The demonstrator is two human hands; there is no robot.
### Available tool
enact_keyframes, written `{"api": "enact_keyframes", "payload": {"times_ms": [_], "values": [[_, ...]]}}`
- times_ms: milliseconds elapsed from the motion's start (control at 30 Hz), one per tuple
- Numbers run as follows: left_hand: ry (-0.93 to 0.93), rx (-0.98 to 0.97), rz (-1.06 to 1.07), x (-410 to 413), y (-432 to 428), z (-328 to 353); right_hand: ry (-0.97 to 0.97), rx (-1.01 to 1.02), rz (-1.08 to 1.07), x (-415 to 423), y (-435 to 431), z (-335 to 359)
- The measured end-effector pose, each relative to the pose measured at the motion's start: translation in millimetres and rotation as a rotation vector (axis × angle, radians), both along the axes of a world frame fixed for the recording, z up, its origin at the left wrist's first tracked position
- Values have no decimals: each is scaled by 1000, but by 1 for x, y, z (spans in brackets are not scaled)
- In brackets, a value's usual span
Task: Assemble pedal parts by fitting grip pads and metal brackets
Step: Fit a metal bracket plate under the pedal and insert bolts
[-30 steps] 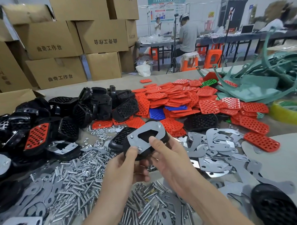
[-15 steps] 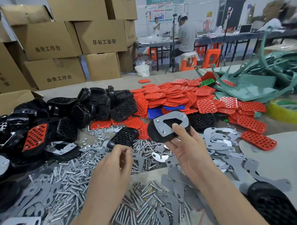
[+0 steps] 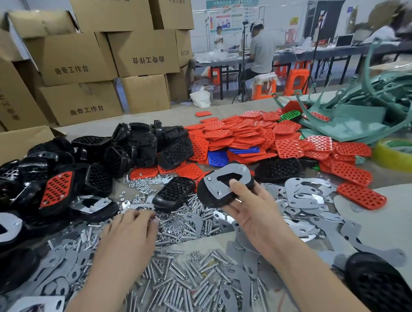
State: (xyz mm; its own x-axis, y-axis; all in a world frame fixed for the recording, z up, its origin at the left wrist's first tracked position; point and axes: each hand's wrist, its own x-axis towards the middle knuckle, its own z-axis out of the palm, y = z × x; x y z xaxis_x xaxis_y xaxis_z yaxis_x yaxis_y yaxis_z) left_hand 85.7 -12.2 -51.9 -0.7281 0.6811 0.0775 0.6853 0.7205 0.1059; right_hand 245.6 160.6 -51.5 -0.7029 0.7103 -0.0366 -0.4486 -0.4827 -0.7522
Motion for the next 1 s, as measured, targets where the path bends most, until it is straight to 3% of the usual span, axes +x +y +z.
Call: {"api": "enact_keyframes", "payload": {"times_ms": [300,433,700,867,1000], "values": [[-161,98,-131,1,1,-1,-6,-13,3,-1,0,1],[-120,81,-79,7,15,0,-11,-11,4,-2,0,-1],[-236,195,-151,-3,5,1,-26,-12,7,-3,0,-2],[-204,242,-209,3,8,4,-26,-21,25,-4,-1,-3],[-261,395,-198,9,10,4,-27,-18,42,-6,-1,-5]]}}
